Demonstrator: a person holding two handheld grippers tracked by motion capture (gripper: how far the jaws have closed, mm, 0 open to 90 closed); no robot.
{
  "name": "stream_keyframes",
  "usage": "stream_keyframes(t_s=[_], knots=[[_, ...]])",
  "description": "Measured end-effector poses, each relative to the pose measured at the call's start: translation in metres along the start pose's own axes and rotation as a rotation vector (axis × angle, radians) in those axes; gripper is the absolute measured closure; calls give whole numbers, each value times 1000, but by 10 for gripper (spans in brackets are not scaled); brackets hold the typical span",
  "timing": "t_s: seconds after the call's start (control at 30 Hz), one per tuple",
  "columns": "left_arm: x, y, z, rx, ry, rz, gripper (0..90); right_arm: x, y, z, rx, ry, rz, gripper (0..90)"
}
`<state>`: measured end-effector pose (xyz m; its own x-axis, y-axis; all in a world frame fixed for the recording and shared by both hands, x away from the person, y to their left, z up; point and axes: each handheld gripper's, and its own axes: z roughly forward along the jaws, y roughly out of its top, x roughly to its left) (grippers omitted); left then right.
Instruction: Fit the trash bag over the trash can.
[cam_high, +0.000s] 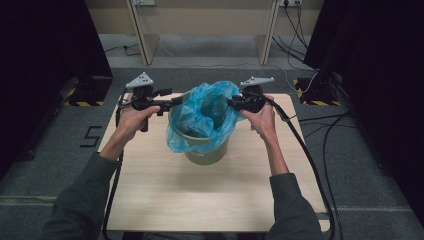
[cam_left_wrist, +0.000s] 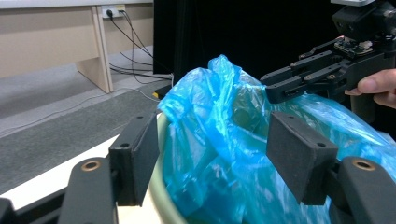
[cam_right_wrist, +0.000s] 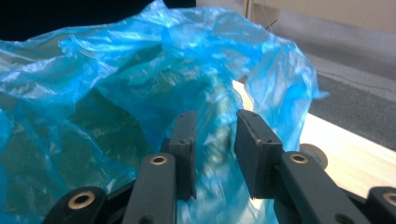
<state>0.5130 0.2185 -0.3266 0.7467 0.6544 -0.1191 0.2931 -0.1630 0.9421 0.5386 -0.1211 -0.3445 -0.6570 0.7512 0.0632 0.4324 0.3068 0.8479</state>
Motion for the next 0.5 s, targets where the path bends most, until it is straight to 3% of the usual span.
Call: stream_keyframes(t_s=[0.17, 0.23, 0.4, 0.5], knots=[[1, 3, 21, 52, -40, -27, 396, 4, 1, -5, -9, -13, 12, 627], [0, 4, 30, 88, -31, -7, 447, 5, 1, -6, -10, -11, 9, 616], [6, 2, 40, 76, -54, 6, 873, 10, -1, -10, -14, -8, 6, 587], [14, 0, 33, 60, -19, 52, 897, 12, -3, -14, -15, -8, 8, 581]])
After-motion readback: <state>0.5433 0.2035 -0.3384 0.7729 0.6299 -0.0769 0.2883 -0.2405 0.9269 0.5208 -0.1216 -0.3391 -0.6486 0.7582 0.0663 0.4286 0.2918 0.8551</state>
